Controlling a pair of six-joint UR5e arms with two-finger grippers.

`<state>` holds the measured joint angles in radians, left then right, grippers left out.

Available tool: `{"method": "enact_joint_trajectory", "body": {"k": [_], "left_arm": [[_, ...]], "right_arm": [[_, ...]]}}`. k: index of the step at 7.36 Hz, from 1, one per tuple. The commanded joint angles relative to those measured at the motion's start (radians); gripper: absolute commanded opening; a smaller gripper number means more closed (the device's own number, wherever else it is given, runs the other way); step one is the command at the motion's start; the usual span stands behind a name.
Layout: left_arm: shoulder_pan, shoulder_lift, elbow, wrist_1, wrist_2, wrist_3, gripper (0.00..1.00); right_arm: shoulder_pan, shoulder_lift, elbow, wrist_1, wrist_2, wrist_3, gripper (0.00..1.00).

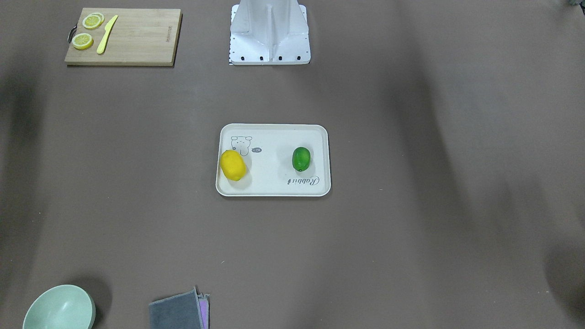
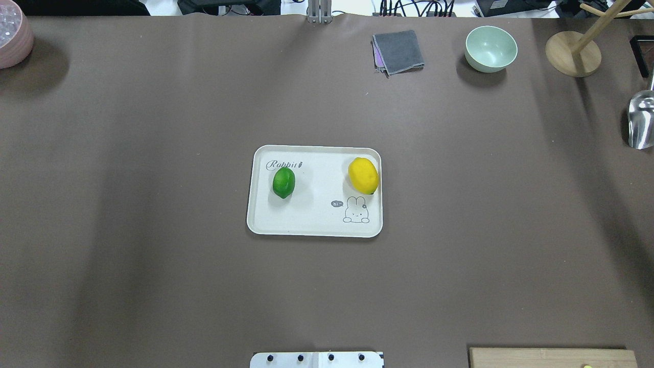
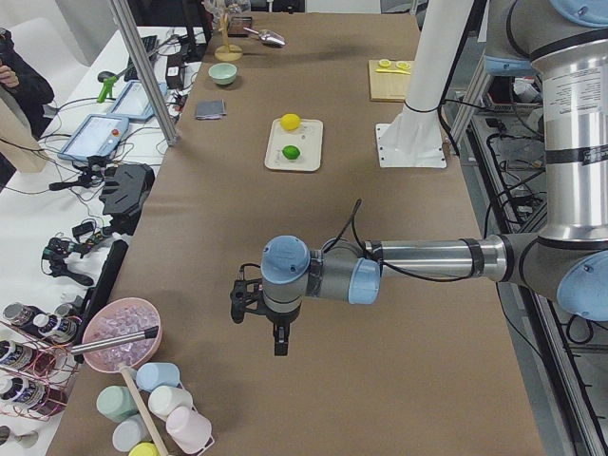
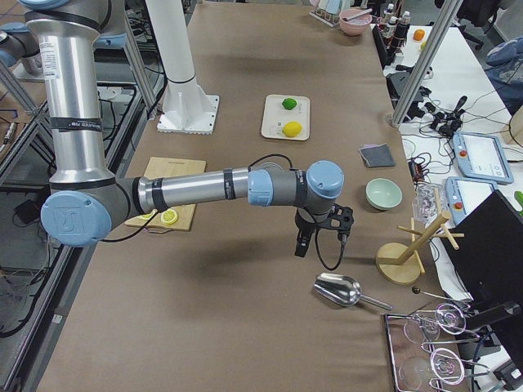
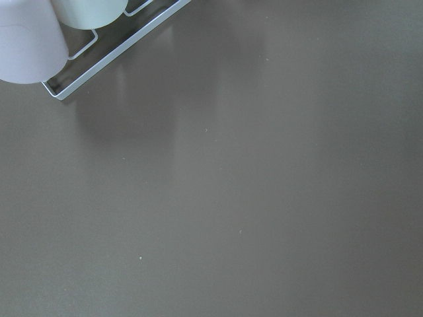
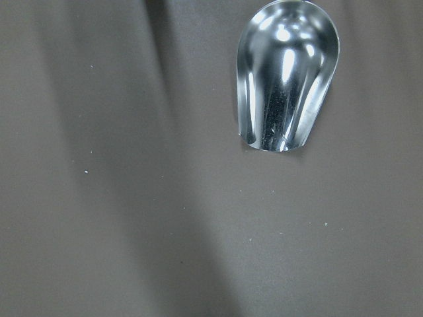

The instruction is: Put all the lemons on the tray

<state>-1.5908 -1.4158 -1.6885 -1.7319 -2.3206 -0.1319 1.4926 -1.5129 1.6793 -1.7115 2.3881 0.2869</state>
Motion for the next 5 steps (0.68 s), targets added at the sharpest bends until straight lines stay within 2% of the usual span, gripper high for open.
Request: {"method": "enact_joint_trajectory", "body": {"k": [1, 5], "left_arm": [[0.0, -0.005, 0.0, 0.0, 0.001, 0.0, 0.99], [0.0, -0.006, 0.015, 0.0, 0.0, -0.003, 0.99]], "right_arm": [[0.0, 0.0, 0.003, -0.044, -0.001, 0.0, 1.0], [-0.005, 0.022, -0.003, -0.059, -0.017, -0.041, 1.0]]}}
